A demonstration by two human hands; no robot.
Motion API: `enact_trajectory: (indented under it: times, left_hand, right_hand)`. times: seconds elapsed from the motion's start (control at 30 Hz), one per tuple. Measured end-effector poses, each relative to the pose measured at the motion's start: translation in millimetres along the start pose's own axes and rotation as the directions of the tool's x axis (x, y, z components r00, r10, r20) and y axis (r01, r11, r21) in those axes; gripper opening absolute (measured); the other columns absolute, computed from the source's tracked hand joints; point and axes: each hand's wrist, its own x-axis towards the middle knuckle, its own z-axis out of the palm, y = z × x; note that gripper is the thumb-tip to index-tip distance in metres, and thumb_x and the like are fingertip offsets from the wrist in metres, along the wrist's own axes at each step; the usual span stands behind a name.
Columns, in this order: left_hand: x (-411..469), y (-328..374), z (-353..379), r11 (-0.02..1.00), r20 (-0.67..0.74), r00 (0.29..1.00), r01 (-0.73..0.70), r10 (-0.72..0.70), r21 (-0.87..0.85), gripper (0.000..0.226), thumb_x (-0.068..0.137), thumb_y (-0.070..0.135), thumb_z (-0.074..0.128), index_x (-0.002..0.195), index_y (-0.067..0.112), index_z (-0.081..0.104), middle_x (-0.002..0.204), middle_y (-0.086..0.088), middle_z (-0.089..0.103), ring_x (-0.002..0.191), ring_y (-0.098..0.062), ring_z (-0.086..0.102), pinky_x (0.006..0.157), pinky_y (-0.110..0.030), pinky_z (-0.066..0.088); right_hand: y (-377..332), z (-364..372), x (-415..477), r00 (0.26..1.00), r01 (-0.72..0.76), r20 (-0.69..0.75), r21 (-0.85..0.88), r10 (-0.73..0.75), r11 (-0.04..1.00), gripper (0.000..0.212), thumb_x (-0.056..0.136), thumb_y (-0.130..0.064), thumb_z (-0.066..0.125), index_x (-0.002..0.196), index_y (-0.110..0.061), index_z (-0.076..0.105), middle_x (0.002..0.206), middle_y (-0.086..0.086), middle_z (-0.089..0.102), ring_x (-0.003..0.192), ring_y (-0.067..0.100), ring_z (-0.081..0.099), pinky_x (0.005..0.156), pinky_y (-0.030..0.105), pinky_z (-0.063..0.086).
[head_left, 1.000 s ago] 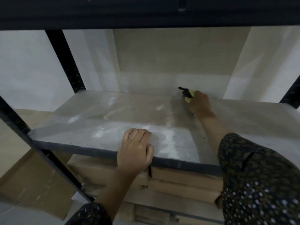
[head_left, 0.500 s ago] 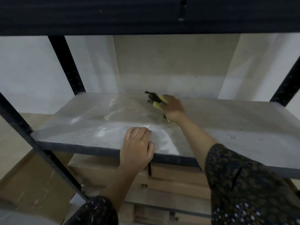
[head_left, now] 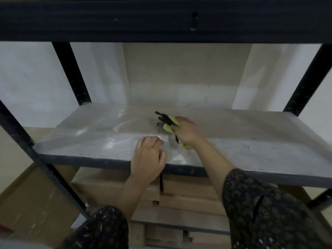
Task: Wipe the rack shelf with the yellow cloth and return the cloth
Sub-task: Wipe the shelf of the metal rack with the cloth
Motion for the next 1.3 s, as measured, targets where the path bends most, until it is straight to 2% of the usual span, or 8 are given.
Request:
enact_trajectory:
  times: [0.13,0.3,0.53,0.7,0.87,0.97,1.13,1.3]
  left_hand:
    - [-3.4,-7.2,-14.8,0.997,-0.047,0.999,0.007,-0.011,-0.073,0.040,0.086,0.025,0.036,0.106,0.010,0.068,0.104,-0.002,0.065,0.098,-0.020,0.056,0.092,-0.029,0.035]
    - [-30.6,-42.4,-36.0,1.000,-0.089,0.996,0.023,-0.021,0.021,0.037,0.085,0.034,0.040,0.099,0.014,0.068,0.100,-0.001,0.063,0.097,-0.021,0.054,0.088,-0.035,0.038]
    - [-48.5,-85.8,-51.0,0.988,-0.041,0.996,-0.068,0.075,0.140,0.036,0.086,0.038,0.041,0.095,0.019,0.070,0.096,0.003,0.066,0.098,-0.019,0.055,0.091,-0.033,0.034]
    - [-49.8,-95.6,-49.6,0.980,-0.059,0.983,-0.165,0.172,0.112,0.033,0.086,0.035,0.044,0.098,0.018,0.070,0.097,0.004,0.066,0.096,-0.017,0.055,0.091,-0.030,0.033]
    - [-51.0,-107.1,-47.4,0.970,-0.089,0.968,-0.228,0.234,0.081,0.029,0.088,0.032,0.046,0.098,0.018,0.069,0.098,0.004,0.066,0.096,-0.018,0.055,0.090,-0.033,0.035]
    - [-53.7,-110.7,-41.7,0.972,-0.090,0.968,-0.228,0.232,0.060,0.027,0.089,0.030,0.046,0.100,0.018,0.068,0.101,0.003,0.065,0.096,-0.018,0.055,0.089,-0.033,0.036]
    - [-59.5,-110.5,-37.0,0.975,-0.118,0.969,-0.220,0.216,-0.016,0.028,0.091,0.025,0.044,0.105,0.015,0.066,0.106,-0.001,0.064,0.098,-0.020,0.057,0.089,-0.036,0.042]
    - [-61.0,-110.0,-36.3,0.977,-0.115,0.972,-0.210,0.207,-0.016,0.032,0.092,0.025,0.038,0.105,0.015,0.066,0.105,0.000,0.063,0.098,-0.021,0.057,0.088,-0.037,0.043]
  right_hand:
    - [24.7,-40.5,-11.9,0.973,-0.115,-0.193,0.056,0.124,0.992,0.026,0.098,-0.023,0.045,0.112,-0.005,0.057,0.104,0.018,0.066,0.090,0.035,0.061,0.065,0.030,0.038]
    - [52.3,-39.2,-39.9,0.929,-0.308,-0.227,-0.035,0.293,0.951,0.030,0.097,-0.021,0.050,0.116,0.002,0.053,0.098,0.016,0.058,0.083,0.031,0.055,0.065,0.032,0.037]
    - [-2.3,13.5,-45.8,0.958,-0.236,-0.207,-0.162,0.201,0.958,0.025,0.095,-0.008,0.045,0.118,0.000,0.051,0.117,0.021,0.060,0.105,0.038,0.058,0.075,0.037,0.042]
    - [-39.8,22.6,-54.7,0.977,-0.176,-0.135,-0.064,0.166,0.982,0.026,0.098,-0.016,0.046,0.112,0.002,0.059,0.104,0.022,0.068,0.093,0.036,0.064,0.059,0.030,0.035]
    - [-3.3,-18.2,-84.5,0.848,-0.378,-0.402,-0.003,0.345,0.926,0.035,0.096,-0.025,0.052,0.117,0.003,0.056,0.089,0.022,0.062,0.079,0.035,0.059,0.062,0.032,0.035]
    - [4.3,-4.2,-96.7,0.807,-0.501,-0.410,-0.095,0.424,0.860,0.026,0.097,-0.010,0.045,0.118,0.004,0.053,0.108,0.024,0.062,0.095,0.038,0.060,0.065,0.034,0.037]
    - [-42.7,49.8,-97.9,0.882,-0.345,-0.386,-0.137,0.271,0.928,0.029,0.094,-0.004,0.045,0.122,-0.002,0.051,0.119,0.020,0.060,0.109,0.037,0.057,0.083,0.042,0.047]
    - [-73.1,52.1,-103.4,0.925,-0.229,-0.324,-0.061,0.198,0.971,0.028,0.099,-0.016,0.043,0.120,0.000,0.055,0.111,0.022,0.063,0.100,0.038,0.059,0.072,0.039,0.044]
